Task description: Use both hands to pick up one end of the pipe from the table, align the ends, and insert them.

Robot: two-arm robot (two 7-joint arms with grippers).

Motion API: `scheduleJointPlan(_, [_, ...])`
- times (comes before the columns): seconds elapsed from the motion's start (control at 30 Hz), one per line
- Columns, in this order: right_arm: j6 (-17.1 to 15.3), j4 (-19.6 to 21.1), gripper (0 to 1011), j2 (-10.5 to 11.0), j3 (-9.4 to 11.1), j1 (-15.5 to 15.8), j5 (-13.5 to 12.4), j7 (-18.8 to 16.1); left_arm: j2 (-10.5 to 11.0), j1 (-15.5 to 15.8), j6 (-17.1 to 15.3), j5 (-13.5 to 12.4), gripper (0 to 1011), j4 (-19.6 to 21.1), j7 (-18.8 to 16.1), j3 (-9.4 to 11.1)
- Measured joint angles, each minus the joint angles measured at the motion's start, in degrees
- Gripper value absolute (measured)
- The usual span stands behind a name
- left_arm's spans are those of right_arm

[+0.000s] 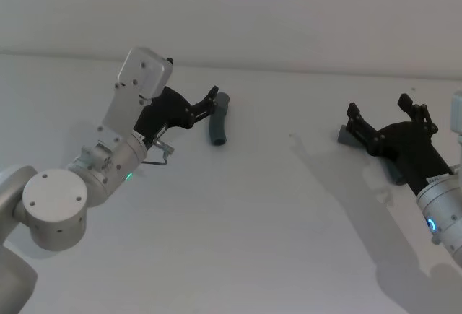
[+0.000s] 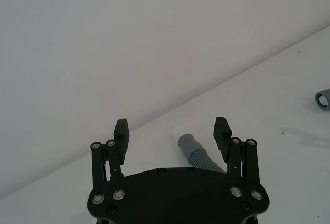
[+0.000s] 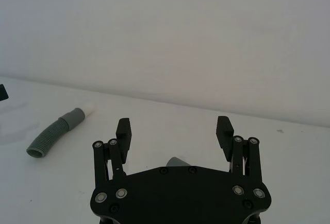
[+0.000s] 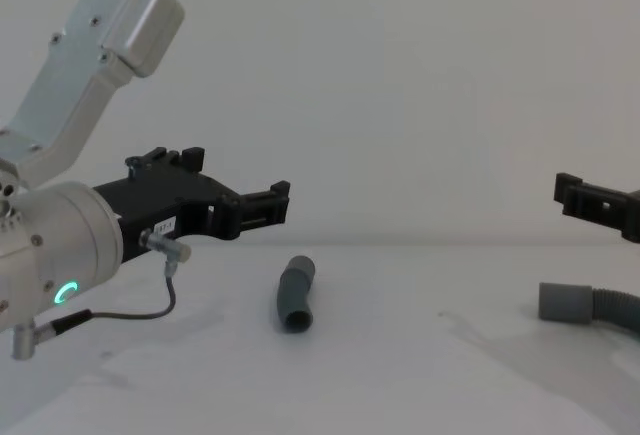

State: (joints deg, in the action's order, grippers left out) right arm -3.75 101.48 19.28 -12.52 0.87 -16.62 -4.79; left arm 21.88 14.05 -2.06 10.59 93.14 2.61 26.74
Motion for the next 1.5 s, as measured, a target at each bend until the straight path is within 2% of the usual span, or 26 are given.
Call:
scheduleJointPlan(1.33, [0.0, 0.0, 1002, 0.0, 0.0, 0.0, 0.0, 0.0, 0.0, 0.0, 0.0, 0.0, 1000, 0.0, 0.0, 0.0])
scheduleJointPlan(1.5, [-0.1, -0.1, 1002, 0.1, -0.1, -0.2, 0.2, -0.2, -0.3, 0.7, -0.5, 0.2, 1000, -0.7, 0.8, 0.0])
